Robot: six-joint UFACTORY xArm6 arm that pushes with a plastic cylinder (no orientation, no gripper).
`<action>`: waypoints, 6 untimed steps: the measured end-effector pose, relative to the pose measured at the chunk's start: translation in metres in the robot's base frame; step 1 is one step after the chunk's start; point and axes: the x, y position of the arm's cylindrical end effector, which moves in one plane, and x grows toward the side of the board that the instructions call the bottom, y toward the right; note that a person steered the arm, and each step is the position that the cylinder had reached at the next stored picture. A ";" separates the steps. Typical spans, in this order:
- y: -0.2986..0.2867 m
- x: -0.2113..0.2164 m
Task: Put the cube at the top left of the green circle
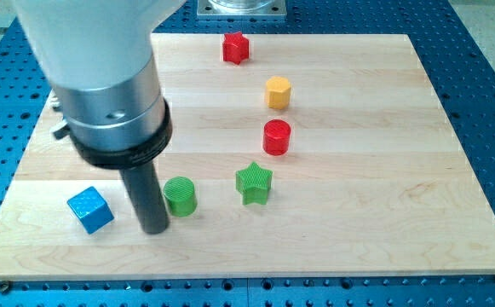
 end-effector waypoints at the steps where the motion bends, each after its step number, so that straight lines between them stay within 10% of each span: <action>1: -0.045 0.024; 6: -0.065 -0.048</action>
